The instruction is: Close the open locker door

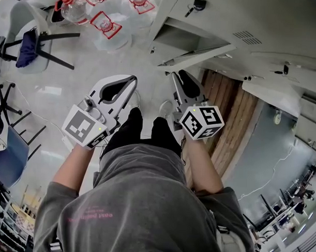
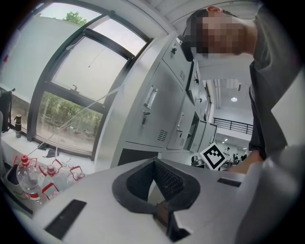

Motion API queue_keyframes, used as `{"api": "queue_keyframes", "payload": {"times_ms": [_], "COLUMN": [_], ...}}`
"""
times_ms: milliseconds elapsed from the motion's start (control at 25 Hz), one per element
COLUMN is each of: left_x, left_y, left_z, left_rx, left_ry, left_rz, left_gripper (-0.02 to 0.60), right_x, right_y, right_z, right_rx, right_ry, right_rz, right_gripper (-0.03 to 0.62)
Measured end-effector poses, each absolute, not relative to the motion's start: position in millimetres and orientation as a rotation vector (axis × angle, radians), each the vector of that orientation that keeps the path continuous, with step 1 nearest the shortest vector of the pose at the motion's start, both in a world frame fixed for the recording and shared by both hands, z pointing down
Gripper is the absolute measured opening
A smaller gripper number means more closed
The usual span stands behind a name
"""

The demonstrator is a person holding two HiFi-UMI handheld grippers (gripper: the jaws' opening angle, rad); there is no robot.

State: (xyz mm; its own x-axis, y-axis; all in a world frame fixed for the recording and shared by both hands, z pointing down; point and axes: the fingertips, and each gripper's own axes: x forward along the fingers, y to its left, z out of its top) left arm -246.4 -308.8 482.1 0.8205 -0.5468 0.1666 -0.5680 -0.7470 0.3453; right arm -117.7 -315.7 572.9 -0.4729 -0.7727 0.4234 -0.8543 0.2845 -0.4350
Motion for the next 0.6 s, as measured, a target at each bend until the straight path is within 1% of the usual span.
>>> {"api": "queue_keyframes", "payload": {"times_ms": [600], "left_x": [-282], "left_y": [-340], "left_z": [488], "left_rx": [2.594], "left_ry": [-0.888], "left_rz": [0.063], "left_gripper": [0.015], "right_x": [-142], "right_y": [-361], "right_z": [578], "right_rx": [1.507], "right_ry": [-2.410], "right_rz": [0.921], "right_gripper": [0.106]}}
